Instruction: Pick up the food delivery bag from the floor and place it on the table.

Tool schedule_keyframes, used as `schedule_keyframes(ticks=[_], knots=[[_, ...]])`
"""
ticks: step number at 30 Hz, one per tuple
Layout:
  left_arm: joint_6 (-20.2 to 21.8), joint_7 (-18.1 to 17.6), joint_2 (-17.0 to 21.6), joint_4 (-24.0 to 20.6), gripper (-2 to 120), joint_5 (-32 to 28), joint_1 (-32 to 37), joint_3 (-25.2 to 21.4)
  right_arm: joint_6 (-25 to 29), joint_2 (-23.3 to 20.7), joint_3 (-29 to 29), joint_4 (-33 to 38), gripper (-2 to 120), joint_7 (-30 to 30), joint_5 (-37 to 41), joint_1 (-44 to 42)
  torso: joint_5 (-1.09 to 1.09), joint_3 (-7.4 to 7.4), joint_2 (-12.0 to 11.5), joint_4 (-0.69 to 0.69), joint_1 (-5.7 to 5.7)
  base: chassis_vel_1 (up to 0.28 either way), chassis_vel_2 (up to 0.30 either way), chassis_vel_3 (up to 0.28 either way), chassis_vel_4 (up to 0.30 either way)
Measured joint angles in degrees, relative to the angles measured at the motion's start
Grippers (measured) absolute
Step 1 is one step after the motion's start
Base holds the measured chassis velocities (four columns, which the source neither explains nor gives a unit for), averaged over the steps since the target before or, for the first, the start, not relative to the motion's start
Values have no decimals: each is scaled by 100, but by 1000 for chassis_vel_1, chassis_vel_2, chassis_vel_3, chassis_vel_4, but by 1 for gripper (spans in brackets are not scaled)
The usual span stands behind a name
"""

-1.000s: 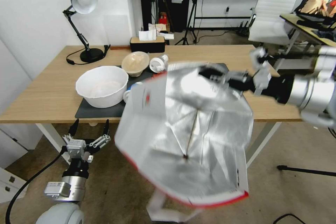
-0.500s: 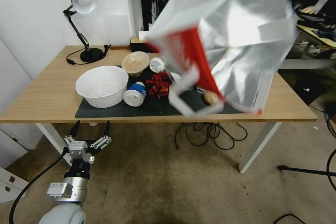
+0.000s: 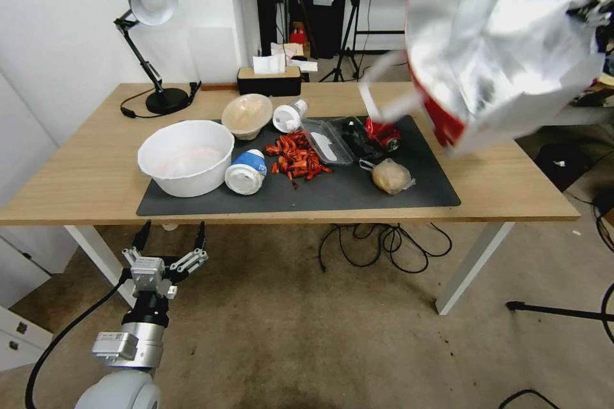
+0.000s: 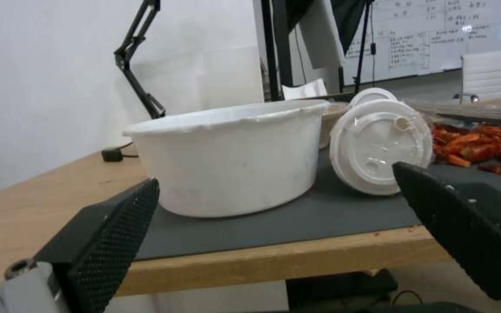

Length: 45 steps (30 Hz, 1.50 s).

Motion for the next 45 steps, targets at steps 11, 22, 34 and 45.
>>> schedule_keyframes(ticks=[11, 22, 34, 45], knots=[[-19, 0, 7, 9, 100, 23, 3, 0, 49, 85, 41, 102, 0, 595, 208, -29, -1, -1, 0, -2, 0, 0, 0, 0, 0], [-134, -4, -45, -57, 100, 65, 94, -36, 184, 16, -37, 355, 0, 735, 536, 571, -2, -2, 0, -2, -1, 0, 0, 0, 0], [-151, -9, -135, -111, 100, 136, 124, -32, 176, 175, 169, 369, 0, 1485, 538, -120, 1, -1, -1, -3, -1, 0, 0, 0, 0], [-149, -15, -161, -93, 100, 171, 111, -12, -24, 326, 164, 116, 0, 1720, 514, -323, -1, -1, -1, -1, -1, 0, 0, 0, 0]])
